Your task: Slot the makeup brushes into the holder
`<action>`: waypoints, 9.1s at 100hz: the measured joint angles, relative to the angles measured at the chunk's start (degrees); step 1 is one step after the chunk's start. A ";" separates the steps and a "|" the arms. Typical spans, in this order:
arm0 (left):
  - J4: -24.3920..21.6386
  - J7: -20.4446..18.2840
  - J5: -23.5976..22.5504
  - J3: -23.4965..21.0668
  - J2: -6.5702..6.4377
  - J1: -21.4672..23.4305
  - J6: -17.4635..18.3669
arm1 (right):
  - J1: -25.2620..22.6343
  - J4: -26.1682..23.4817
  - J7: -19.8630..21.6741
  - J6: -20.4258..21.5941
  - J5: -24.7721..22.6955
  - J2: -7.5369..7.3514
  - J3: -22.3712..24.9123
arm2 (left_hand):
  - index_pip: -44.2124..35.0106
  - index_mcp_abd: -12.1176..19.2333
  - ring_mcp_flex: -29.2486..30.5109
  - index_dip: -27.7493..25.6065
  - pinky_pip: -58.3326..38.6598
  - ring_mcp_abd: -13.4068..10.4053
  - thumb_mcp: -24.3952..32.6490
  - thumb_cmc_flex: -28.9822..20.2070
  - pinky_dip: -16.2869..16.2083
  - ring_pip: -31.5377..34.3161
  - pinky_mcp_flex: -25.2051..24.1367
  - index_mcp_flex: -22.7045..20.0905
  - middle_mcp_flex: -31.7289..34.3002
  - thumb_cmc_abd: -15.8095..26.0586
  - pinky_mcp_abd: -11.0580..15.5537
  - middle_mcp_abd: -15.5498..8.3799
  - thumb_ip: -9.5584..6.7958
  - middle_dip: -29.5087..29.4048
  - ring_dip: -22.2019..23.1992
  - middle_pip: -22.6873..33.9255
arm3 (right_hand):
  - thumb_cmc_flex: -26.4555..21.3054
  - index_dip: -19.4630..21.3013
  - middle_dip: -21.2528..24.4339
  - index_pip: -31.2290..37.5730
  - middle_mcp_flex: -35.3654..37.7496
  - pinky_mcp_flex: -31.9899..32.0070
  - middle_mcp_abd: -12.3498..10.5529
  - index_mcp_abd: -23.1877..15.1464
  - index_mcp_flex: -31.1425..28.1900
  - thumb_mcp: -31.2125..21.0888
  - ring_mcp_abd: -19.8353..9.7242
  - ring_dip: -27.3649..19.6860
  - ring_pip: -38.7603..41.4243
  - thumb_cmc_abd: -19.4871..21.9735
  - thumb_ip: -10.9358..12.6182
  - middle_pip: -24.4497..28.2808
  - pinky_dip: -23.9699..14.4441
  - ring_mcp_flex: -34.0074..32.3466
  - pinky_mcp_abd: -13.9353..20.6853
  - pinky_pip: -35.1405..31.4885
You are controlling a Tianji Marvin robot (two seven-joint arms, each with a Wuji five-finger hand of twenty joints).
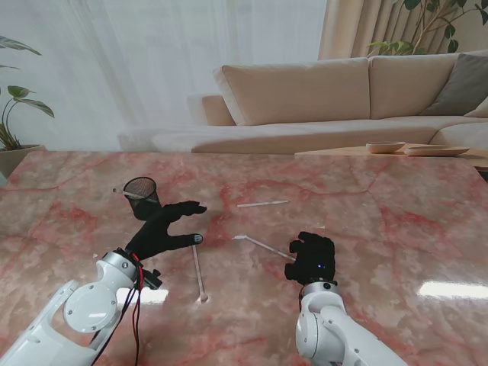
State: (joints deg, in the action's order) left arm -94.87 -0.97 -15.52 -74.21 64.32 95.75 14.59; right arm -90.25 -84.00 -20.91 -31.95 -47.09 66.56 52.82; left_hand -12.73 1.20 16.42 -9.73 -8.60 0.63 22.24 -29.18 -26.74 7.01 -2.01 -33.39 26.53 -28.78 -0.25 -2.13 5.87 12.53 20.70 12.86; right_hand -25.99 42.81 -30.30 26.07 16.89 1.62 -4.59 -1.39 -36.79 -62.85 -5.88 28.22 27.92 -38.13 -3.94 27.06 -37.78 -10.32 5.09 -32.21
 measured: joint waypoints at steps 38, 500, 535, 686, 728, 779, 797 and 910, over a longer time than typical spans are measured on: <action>0.41 0.18 0.15 -0.14 0.13 0.20 0.00 | 2.62 3.98 -3.58 -2.85 2.28 1.83 -1.75 | -0.62 0.00 0.00 -0.57 0.00 0.00 0.00 0.00 0.00 0.00 0.00 0.00 0.00 0.00 0.00 0.10 0.00 0.00 0.00 0.00 | -6.00 -4.57 0.00 14.61 5.61 -1.91 0.05 -5.41 0.15 -0.92 0.00 0.00 1.33 -3.61 -7.12 2.06 0.00 -1.26 0.00 -1.61; 18.64 -6.84 1.24 29.24 1.86 -28.12 -9.01 | -1.56 -12.79 -3.91 8.70 -10.02 -0.86 2.35 | -18.25 9.33 20.32 2.46 -27.65 3.53 31.10 -3.95 -0.97 11.11 0.13 -24.18 32.98 -16.41 -3.15 -0.98 9.17 2.63 7.44 8.32 | -3.61 11.86 -19.89 19.75 22.49 -4.82 -3.58 -14.52 -11.84 -14.41 -2.66 3.66 11.97 -7.54 -9.00 13.16 -0.75 -8.50 0.31 -13.37; 19.13 -5.67 0.97 29.41 2.09 -28.23 -8.73 | -1.44 -12.82 -3.84 8.89 -10.12 -0.89 2.02 | -32.39 10.89 24.62 10.27 -31.19 3.64 28.75 -7.93 -0.96 13.47 0.13 -27.11 46.82 -16.31 -3.36 -1.12 9.16 11.44 8.72 2.58 | -3.61 11.86 -19.96 19.75 22.49 -4.80 -3.58 -14.52 -11.85 -14.42 -2.66 3.66 11.61 -7.54 -8.99 12.71 -0.75 -8.50 0.28 -13.37; 19.71 -4.50 -1.35 28.41 2.01 -27.55 -3.46 | -1.87 -13.17 -3.75 11.20 -14.54 -1.96 2.54 | -37.79 9.61 37.37 10.14 -41.94 4.34 37.37 -4.22 -4.92 21.94 2.24 -28.50 52.60 -20.54 -3.80 -0.50 13.70 14.55 13.22 6.18 | -3.17 11.06 -20.54 19.69 22.51 -4.16 -3.58 -15.16 -12.44 -13.68 -2.66 3.66 10.71 -7.53 -8.97 11.41 -0.75 -8.50 0.27 -13.36; 20.11 -5.12 0.45 28.27 1.84 -27.44 -2.54 | -1.82 -13.00 -4.63 12.67 -15.74 -2.17 2.65 | -39.37 9.20 35.31 -2.48 -41.71 4.34 33.55 -7.21 -5.82 21.91 1.40 -24.45 51.96 -17.76 -3.31 -0.50 12.07 25.11 16.26 2.56 | -3.83 3.73 -16.21 19.09 23.05 -4.13 -3.58 -16.54 -12.46 -9.33 -2.66 3.66 9.58 -5.72 -8.76 7.76 -0.75 -8.51 0.11 -12.64; 20.37 -5.33 3.74 27.28 2.13 -26.67 -2.56 | -1.81 -12.95 -4.70 14.11 -16.77 -2.51 3.12 | -39.10 8.86 33.81 -5.68 -39.63 4.31 29.81 -8.71 -6.27 21.91 0.69 -22.38 51.42 -14.90 -1.82 -0.48 10.31 27.31 18.41 2.27 | 2.45 -7.94 -5.56 0.86 15.73 -1.66 -3.55 -4.83 -4.32 -3.63 -2.25 3.66 6.82 2.93 -1.90 2.62 -0.75 -6.49 0.10 -8.06; 20.44 -5.23 4.59 26.95 2.30 -26.40 -2.76 | -1.98 -13.11 -4.36 14.63 -16.90 -2.59 3.48 | -39.08 8.86 33.81 -6.31 -39.12 4.31 29.78 -8.72 -6.27 21.91 0.69 -22.36 51.41 -14.88 -1.82 -0.48 10.27 27.69 18.88 2.15 | 2.44 -8.88 -2.83 -4.43 11.55 -1.03 -3.19 -2.58 0.72 -1.09 -2.13 3.65 5.04 3.91 -1.76 -0.22 -0.75 -4.02 0.10 -6.53; 19.29 -1.32 5.24 22.67 3.29 -23.51 -3.92 | -5.40 -16.06 -3.36 18.65 -16.68 -3.12 7.71 | -38.49 8.86 33.78 -7.63 -38.92 4.31 29.19 -9.71 -6.27 21.91 0.69 -21.68 50.75 -14.33 -1.79 -0.53 9.73 28.27 19.72 1.14 | 6.77 -13.51 2.20 -12.68 -2.97 1.52 -1.58 2.90 14.31 25.60 -1.73 -0.85 -3.86 8.90 -1.41 -4.53 -0.77 0.64 0.13 -0.89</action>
State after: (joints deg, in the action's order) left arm -75.57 -2.29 -10.28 -51.54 67.61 72.24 10.67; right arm -95.65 -100.06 -24.27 -13.30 -63.78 63.44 60.53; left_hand -51.21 10.06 50.20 -17.36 -47.52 4.94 51.44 -38.89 -33.01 28.92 -1.32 -55.07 77.28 -43.11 -2.04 -2.66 15.60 40.80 40.41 14.00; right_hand -19.22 29.30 -28.10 13.39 13.92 3.14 -6.17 1.51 -22.48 -37.25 -7.61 27.36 24.06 -29.22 -5.35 22.53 -38.55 -9.68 5.22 -33.10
